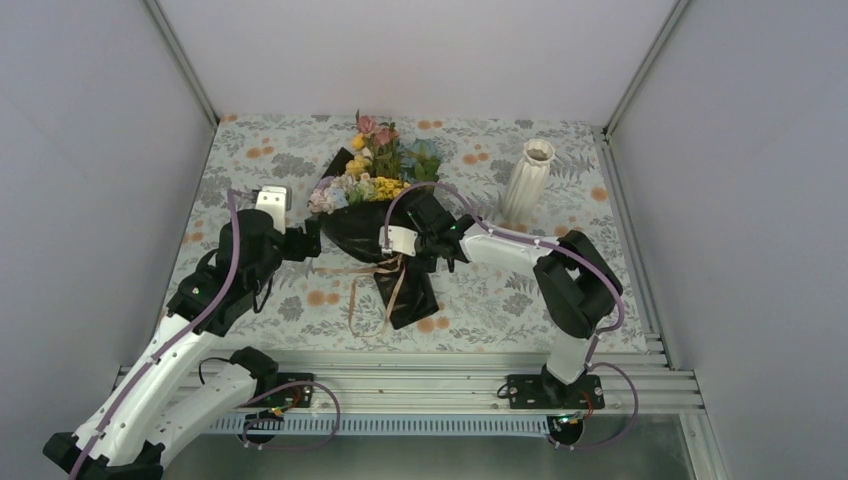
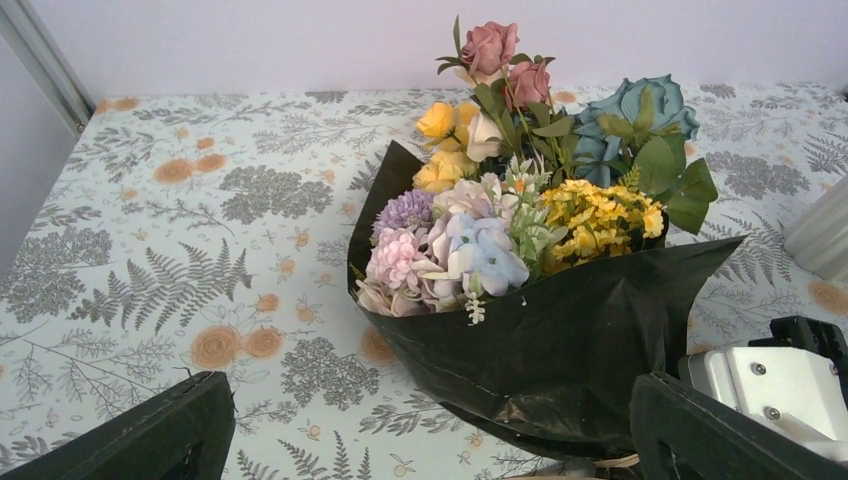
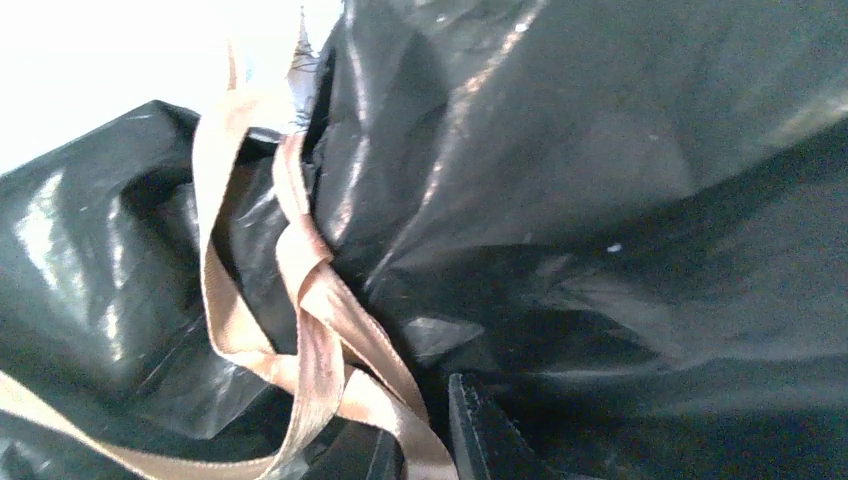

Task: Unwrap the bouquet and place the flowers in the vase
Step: Untie the ribbon from the wrapping paper.

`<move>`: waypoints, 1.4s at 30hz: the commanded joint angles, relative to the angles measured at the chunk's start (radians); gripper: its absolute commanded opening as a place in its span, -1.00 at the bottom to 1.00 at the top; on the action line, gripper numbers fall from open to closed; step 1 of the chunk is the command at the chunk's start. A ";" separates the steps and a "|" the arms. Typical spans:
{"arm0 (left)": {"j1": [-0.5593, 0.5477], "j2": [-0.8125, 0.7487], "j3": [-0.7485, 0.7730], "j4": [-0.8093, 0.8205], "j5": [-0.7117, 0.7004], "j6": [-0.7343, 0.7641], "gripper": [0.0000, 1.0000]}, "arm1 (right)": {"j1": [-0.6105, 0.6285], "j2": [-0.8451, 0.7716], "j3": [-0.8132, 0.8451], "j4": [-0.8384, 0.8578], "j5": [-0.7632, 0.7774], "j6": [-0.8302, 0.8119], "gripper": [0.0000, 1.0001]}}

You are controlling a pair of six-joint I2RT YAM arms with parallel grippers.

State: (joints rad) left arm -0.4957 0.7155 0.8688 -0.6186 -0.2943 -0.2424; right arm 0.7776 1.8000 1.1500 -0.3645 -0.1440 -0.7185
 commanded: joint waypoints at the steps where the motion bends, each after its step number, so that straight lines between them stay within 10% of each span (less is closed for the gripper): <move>1: -0.002 0.003 -0.007 0.017 0.011 0.018 0.97 | 0.011 -0.038 0.010 0.063 0.067 0.003 -0.77; 27: -0.002 0.016 -0.024 0.033 0.083 0.013 0.91 | 0.068 -0.165 0.010 0.164 -0.406 0.256 -0.92; 33: -0.001 0.011 -0.029 0.034 0.079 0.002 0.91 | 0.076 -0.145 0.025 0.088 -0.270 0.219 -0.37; 42: -0.001 0.003 -0.028 0.034 0.069 0.003 0.91 | 0.053 -0.086 -0.023 0.008 -0.070 0.093 -0.31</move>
State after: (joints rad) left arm -0.4957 0.7326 0.8471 -0.6064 -0.2203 -0.2321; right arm 0.8391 1.7203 1.1492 -0.3157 -0.2592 -0.5472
